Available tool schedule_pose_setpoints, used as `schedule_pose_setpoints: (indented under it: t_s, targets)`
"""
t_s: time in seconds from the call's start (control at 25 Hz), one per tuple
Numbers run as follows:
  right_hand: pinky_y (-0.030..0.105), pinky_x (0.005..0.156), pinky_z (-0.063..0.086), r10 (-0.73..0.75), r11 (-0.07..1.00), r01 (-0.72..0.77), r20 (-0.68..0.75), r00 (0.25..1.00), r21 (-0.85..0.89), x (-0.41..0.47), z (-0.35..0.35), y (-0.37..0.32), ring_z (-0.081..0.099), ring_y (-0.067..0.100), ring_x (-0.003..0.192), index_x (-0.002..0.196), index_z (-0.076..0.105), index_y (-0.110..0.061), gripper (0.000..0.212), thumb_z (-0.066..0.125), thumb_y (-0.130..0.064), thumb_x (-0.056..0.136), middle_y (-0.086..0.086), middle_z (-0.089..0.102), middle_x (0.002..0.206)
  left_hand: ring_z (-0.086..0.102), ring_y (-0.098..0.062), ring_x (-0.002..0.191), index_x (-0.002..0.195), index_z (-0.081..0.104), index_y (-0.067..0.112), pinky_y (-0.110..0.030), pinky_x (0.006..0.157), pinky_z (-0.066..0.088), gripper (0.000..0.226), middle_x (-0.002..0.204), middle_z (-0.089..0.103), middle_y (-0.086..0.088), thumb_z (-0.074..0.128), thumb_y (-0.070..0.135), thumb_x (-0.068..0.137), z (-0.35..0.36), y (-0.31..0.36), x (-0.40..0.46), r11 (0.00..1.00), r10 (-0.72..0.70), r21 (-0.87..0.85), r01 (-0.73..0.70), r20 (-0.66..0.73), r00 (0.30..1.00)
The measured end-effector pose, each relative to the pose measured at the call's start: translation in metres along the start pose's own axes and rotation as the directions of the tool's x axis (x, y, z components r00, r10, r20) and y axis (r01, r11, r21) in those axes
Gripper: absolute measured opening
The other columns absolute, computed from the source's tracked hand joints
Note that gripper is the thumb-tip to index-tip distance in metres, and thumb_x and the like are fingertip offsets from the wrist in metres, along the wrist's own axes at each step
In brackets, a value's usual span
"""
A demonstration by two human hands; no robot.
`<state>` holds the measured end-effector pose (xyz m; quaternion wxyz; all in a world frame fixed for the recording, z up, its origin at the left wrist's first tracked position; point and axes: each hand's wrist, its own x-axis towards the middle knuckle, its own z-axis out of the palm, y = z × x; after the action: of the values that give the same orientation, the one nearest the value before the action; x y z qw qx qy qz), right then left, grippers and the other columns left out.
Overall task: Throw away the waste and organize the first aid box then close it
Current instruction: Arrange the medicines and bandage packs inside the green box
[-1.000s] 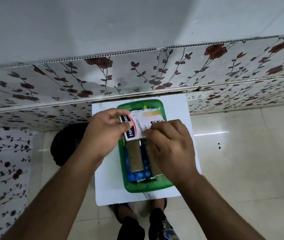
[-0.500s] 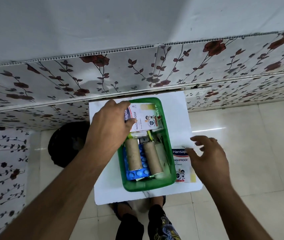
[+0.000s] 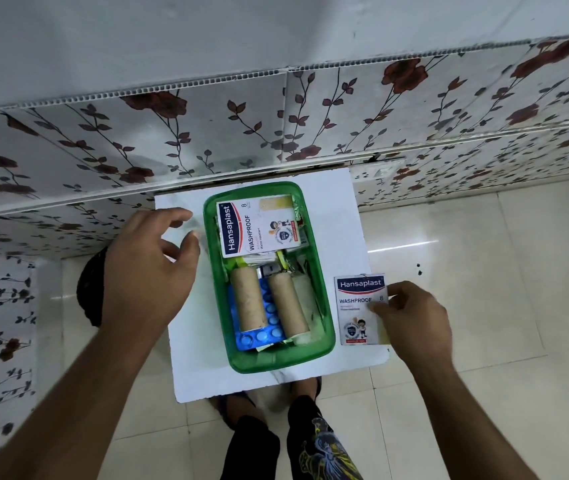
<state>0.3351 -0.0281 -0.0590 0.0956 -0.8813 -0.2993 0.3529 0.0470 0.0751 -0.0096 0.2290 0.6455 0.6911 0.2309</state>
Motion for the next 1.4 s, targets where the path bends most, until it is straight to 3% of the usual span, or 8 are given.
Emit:
schedule_pose_setpoints:
  t_s: [0.2,0.28,0.44,0.56,0.72,0.88,1.12,1.4]
  targets:
    - [0.02,0.05,0.048,-0.172,0.83,0.247,-0.19,0.966,0.5,-0.041,-0.056,-0.059,0.062,0.007,0.059,0.083,0.069,-0.024,0.014,0.067,-0.012,0.089,-0.006,0.07,0.08,0.065,-0.011,0.071,0.111,0.069,0.02,-0.04,0.077,0.056,0.025,0.107,0.068,-0.001,0.064,0.015,0.087,-0.002,-0.018,-0.013,0.987,-0.141,-0.077,0.14,-0.012,0.99]
    - [0.016,0.046,0.046,-0.266,0.785,0.249,-0.056,0.962,0.567,-0.054,-0.056,-0.079,0.059,0.004,0.053,0.09,0.071,-0.02,0.014,0.067,-0.007,0.088,-0.003,0.07,0.077,0.065,-0.015,0.071,0.109,0.068,0.023,-0.041,0.076,0.056,0.024,0.104,0.068,0.0,0.064,0.015,0.087,0.0,-0.021,-0.02,0.978,-0.178,-0.112,0.178,0.009,0.984]
    - [0.027,0.058,0.052,-0.297,0.926,0.193,0.31,0.903,0.324,-0.066,-0.006,-0.094,0.065,0.008,0.065,0.095,0.072,-0.027,0.019,0.07,-0.011,0.086,-0.019,0.068,0.067,0.064,-0.012,0.069,0.106,0.067,0.028,-0.031,0.07,0.052,0.024,0.104,0.068,0.001,0.064,0.013,0.087,0.004,-0.026,-0.033,0.962,-0.223,-0.148,0.228,0.052,0.974]
    - [0.027,0.07,0.052,-0.346,0.937,0.344,0.245,0.906,0.054,-0.068,0.013,-0.094,0.066,0.011,0.077,0.112,0.068,-0.029,0.028,0.069,-0.02,0.086,-0.018,0.069,0.076,0.064,-0.012,0.07,0.106,0.067,0.028,-0.026,0.068,0.05,0.024,0.105,0.068,0.002,0.064,0.012,0.087,0.005,-0.033,-0.038,0.952,-0.246,-0.171,0.253,0.062,0.967]
    - [0.031,0.068,0.052,-0.617,0.709,0.622,0.135,0.775,-0.333,-0.082,0.016,-0.091,0.066,0.022,0.094,0.132,0.052,-0.031,0.048,0.065,-0.037,0.086,-0.005,0.065,0.115,0.064,-0.01,0.072,0.108,0.067,0.026,-0.021,0.069,0.049,0.025,0.106,0.067,0.003,0.064,0.011,0.088,0.002,-0.04,-0.044,0.954,-0.243,-0.163,0.252,0.073,0.967]
    - [0.036,0.064,0.058,-0.687,0.591,0.717,0.236,0.687,-0.369,-0.087,0.034,-0.081,0.066,0.024,0.098,0.13,0.054,-0.033,0.056,0.07,-0.047,0.079,0.0,0.061,0.116,0.062,-0.005,0.07,0.106,0.067,0.028,-0.015,0.069,0.047,0.024,0.104,0.066,0.005,0.064,0.011,0.088,0.003,-0.043,-0.046,0.947,-0.251,-0.178,0.266,0.103,0.962]
    - [0.032,0.066,0.054,-0.543,0.836,0.53,-0.078,0.836,-0.14,-0.058,0.009,-0.074,0.063,0.016,0.084,0.126,0.058,-0.031,0.041,0.061,-0.044,0.088,-0.004,0.059,0.108,0.061,-0.005,0.065,0.108,0.066,0.029,-0.017,0.051,0.045,0.021,0.092,0.067,0.009,0.063,0.018,0.089,0.017,-0.052,-0.048,0.885,-0.371,-0.19,0.425,0.262,0.891]
    - [0.032,0.065,0.048,-0.462,0.828,0.496,0.182,0.868,-0.261,-0.038,0.021,-0.066,0.064,0.021,0.08,0.124,0.055,-0.026,0.036,0.038,-0.038,0.096,-0.006,0.068,0.103,0.066,-0.02,0.083,0.108,0.062,0.025,-0.033,0.07,0.051,0.021,0.093,0.069,0.0,0.056,0.027,0.087,0.048,-0.051,-0.047,0.864,-0.427,-0.059,0.499,0.437,0.791]
